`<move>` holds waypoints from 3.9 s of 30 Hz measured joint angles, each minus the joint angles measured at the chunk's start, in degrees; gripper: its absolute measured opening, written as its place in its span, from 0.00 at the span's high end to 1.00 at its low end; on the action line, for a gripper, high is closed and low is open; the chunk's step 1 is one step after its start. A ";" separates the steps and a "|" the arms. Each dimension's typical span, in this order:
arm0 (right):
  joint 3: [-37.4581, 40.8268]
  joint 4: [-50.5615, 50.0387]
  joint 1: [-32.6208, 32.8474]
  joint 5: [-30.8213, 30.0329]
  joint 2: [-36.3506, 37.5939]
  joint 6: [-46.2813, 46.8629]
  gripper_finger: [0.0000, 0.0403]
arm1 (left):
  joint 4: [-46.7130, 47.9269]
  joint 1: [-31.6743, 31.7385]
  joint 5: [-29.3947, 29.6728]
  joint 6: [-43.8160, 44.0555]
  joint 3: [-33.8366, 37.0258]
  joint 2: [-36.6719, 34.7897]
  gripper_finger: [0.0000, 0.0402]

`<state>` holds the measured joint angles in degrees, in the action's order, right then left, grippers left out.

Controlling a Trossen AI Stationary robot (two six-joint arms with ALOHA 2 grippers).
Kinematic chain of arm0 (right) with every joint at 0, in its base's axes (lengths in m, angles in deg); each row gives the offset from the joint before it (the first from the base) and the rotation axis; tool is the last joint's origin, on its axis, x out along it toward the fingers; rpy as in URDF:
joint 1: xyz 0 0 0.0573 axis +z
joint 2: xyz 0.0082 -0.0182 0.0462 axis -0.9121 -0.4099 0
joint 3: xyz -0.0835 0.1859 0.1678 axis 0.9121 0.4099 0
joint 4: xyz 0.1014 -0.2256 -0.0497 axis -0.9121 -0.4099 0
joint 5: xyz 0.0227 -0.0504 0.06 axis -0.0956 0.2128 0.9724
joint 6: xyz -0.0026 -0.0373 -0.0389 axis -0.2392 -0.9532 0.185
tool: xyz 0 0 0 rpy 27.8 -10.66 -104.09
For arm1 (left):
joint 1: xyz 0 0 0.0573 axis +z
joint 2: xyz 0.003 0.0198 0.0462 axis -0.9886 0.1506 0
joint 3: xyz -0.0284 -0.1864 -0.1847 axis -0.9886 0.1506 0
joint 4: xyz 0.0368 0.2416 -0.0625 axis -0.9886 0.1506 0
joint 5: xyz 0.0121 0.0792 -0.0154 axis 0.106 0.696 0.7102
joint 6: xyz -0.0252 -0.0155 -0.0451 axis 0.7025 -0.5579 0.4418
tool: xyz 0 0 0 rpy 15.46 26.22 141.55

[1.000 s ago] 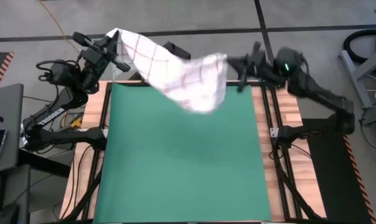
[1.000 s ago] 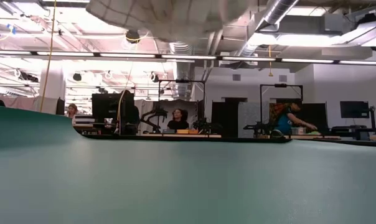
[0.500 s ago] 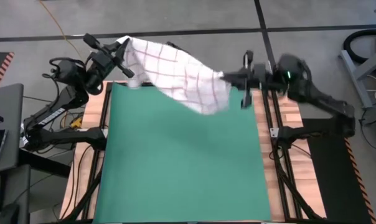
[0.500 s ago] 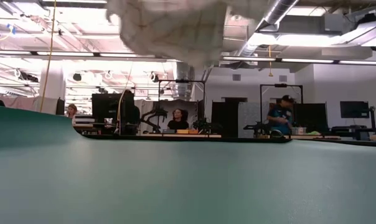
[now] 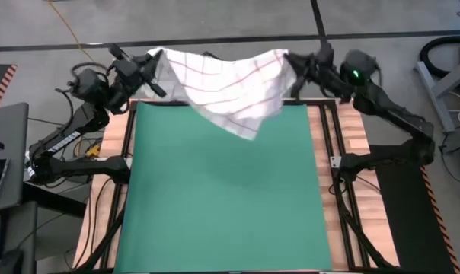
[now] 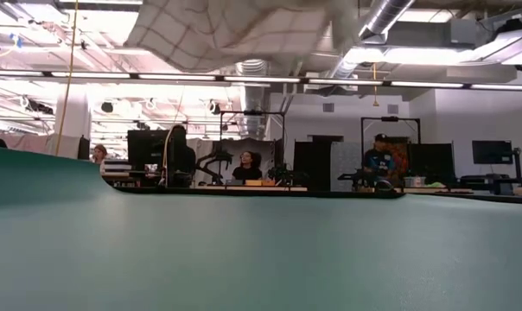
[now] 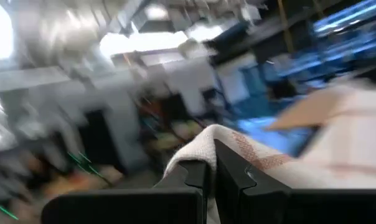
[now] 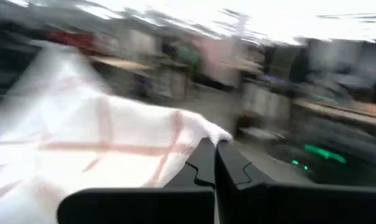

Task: Roll towel
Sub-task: Roll the white towel

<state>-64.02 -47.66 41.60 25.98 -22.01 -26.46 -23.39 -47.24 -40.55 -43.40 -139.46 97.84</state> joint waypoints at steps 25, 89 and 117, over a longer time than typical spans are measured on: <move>-0.13 -37.91 6.80 22.12 -1.44 20.62 0.98 | 26.86 -18.90 -47.49 52.43 0.14 3.92 1.00; 6.39 -30.89 -1.51 9.48 -30.87 24.86 0.39 | 32.07 -22.57 -10.98 58.91 20.20 -7.37 1.00; 6.34 -23.26 -5.92 18.33 -45.89 21.34 0.51 | 33.08 -22.54 -10.93 57.89 20.20 -7.30 1.00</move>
<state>-57.67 -70.92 35.67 44.32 -67.90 -5.12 9.70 -69.77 -51.49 14.49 -119.26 90.54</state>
